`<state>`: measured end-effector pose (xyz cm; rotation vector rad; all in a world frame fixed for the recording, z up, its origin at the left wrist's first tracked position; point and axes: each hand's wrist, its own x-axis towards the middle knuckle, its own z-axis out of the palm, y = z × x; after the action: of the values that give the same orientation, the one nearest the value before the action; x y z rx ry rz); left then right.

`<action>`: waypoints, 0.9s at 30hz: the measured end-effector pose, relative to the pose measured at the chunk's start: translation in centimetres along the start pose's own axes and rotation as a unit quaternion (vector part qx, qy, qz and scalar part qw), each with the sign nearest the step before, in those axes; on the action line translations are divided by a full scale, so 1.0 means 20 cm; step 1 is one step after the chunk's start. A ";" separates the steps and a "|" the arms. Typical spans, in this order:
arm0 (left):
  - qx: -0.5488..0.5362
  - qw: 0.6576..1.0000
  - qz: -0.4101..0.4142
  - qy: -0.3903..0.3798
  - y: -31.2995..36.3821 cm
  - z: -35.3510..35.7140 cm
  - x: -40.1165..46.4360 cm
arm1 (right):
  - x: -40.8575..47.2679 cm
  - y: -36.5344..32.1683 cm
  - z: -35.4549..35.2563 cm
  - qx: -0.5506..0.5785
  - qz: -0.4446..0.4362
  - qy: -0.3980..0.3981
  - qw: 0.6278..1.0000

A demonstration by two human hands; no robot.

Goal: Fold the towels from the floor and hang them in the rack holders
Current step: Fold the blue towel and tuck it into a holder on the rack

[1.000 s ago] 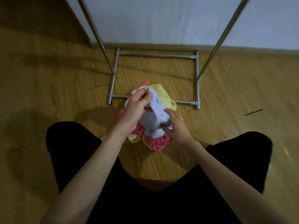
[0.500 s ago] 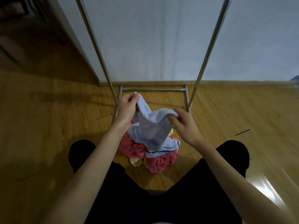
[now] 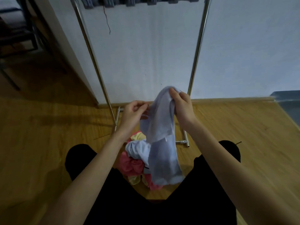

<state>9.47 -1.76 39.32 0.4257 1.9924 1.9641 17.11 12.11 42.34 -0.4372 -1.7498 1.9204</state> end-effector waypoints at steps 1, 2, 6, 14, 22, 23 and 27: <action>0.029 0.999 0.023 -0.006 -0.03 -0.02 -0.05 | 0.00 0.01 0.00 0.012 0.008 0.000 1.000; 0.062 0.997 0.049 -0.014 -0.06 -0.04 -0.10 | -0.01 0.02 0.00 0.028 0.020 0.001 0.999; 0.248 0.946 0.169 -0.120 -0.23 -0.14 -0.25 | -0.03 0.05 0.01 0.068 0.066 0.014 0.995; 0.318 0.918 0.189 -0.142 -0.34 -0.18 -0.26 | 0.01 0.05 -0.01 0.118 0.112 0.033 0.986; 0.166 0.974 0.084 -0.131 -0.19 -0.26 -0.19 | 0.11 0.20 -0.11 0.007 0.236 0.100 0.967; 0.149 0.977 0.079 -0.127 -0.14 -0.24 -0.18 | 0.12 0.23 -0.11 -0.010 0.249 0.089 0.964; 0.133 0.978 0.100 -0.129 0.03 -0.17 -0.10 | 0.14 0.29 -0.11 -0.064 0.282 0.045 0.956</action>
<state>9.83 -5.62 40.03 0.9283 2.1125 1.6468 15.26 15.25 36.52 -1.1591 -1.8264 2.1125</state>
